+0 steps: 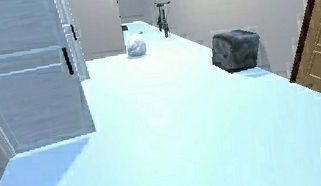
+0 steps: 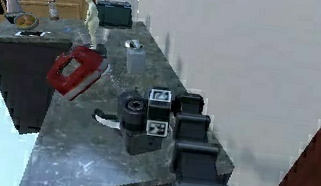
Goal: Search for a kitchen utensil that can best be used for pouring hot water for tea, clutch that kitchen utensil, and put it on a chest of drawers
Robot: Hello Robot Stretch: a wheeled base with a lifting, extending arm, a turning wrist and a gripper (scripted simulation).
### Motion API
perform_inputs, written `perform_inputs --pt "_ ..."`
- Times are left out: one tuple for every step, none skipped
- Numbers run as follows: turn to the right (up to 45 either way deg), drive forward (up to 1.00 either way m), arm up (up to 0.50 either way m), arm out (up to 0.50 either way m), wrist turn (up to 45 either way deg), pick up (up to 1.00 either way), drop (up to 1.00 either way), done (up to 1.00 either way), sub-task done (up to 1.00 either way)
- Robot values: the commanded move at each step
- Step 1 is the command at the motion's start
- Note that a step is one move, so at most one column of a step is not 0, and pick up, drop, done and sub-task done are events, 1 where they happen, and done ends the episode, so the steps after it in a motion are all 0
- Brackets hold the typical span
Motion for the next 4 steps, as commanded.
perform_inputs --pt "0.0 0.00 0.04 0.00 0.0 0.00 0.00 0.00 0.00" --pt "0.0 0.00 0.00 0.00 -45.0 0.00 0.00 0.00 0.00" --pt "0.0 0.00 0.00 0.00 -45.0 0.00 0.00 0.00 0.00" --pt "0.0 0.00 0.00 0.00 -15.0 0.00 0.00 0.00 0.00"
